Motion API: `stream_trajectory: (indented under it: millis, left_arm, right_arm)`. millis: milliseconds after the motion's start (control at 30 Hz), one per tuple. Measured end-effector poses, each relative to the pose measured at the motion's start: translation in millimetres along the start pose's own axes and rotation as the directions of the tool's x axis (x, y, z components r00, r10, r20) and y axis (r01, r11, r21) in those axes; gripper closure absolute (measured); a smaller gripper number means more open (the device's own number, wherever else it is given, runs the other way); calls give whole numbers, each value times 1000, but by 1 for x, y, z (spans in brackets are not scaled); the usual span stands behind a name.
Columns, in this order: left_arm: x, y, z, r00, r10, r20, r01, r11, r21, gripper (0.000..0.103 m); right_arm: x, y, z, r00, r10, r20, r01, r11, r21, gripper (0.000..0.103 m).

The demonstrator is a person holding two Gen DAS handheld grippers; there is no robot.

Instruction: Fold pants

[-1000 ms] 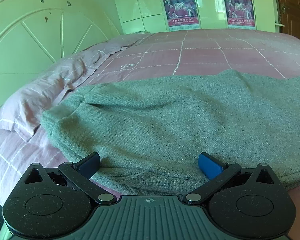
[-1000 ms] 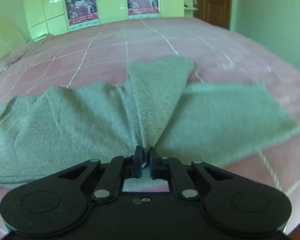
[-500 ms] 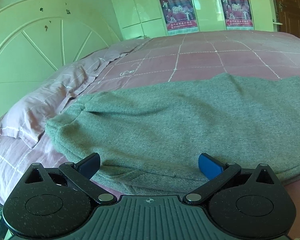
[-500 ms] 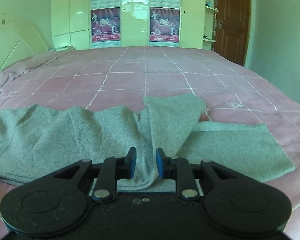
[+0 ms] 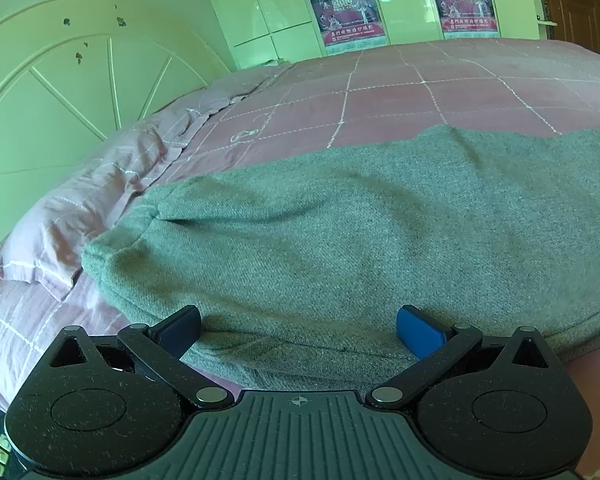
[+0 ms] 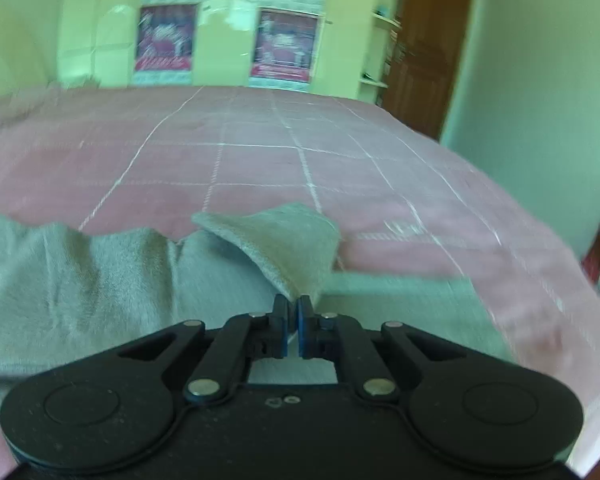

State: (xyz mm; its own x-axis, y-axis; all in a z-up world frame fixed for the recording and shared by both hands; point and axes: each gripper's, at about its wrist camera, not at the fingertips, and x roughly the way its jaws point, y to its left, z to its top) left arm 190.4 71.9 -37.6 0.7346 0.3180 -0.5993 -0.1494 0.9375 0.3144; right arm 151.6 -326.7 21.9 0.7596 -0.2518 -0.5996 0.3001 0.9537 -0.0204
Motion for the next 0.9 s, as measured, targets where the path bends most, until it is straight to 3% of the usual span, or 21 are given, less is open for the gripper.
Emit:
stream_trajectory:
  millis: [100, 167, 300, 333, 467, 600, 633, 667, 700, 733, 800, 867, 900]
  left_arm:
    - [-5, -4, 0, 1000, 16, 14, -17, 1000, 26, 0]
    - [-6, -5, -1, 1000, 20, 22, -20, 999, 31, 0]
    - [-1, 0, -2, 1000, -5, 6, 5, 1000, 15, 0]
    - [0, 0, -2, 1000, -11, 2, 11, 1000, 9, 0]
    - [1, -1, -4, 1000, -18, 11, 17, 1000, 16, 0]
    - [3, 2, -5, 999, -32, 10, 31, 999, 7, 0]
    - [3, 2, -5, 999, -33, 10, 33, 999, 6, 0]
    - [3, 2, -6, 999, -34, 10, 34, 999, 6, 0]
    - [4, 2, -6, 999, -35, 11, 35, 999, 3, 0]
    - [4, 3, -6, 999, -36, 11, 36, 999, -1, 0]
    - [4, 4, -7, 999, -40, 14, 40, 999, -2, 0]
    - [5, 6, -7, 999, -48, 12, 48, 999, -10, 0]
    - [5, 7, -7, 999, -52, 8, 52, 998, -18, 0]
  right_arm:
    - [7, -29, -34, 994, 47, -101, -32, 989, 148, 103]
    - [7, -32, -40, 993, 66, -95, -50, 985, 163, 103]
    - [-9, -11, -20, 1000, 2, 28, -2, 1000, 6, 65]
    - [-9, -3, -16, 999, -6, 52, 8, 999, -53, 62]
    - [10, 32, -1, 996, -17, 86, 43, 953, -300, 63]
    - [38, 70, 7, 993, -57, 101, 102, 845, -525, 64]
    - [46, 80, 9, 992, -70, 106, 119, 800, -588, 64]
    - [56, 89, 8, 990, -97, 104, 142, 752, -643, 67]
    - [65, 93, 11, 990, -111, 91, 143, 730, -669, 96]
    - [71, 92, 18, 991, -110, 73, 131, 746, -653, 103]
    - [70, 80, 43, 995, -74, 61, 95, 833, -545, 103]
    - [47, 53, 73, 991, -5, 132, 52, 933, -357, 103]
    - [31, 37, 83, 983, 15, 185, 35, 964, -264, 103]
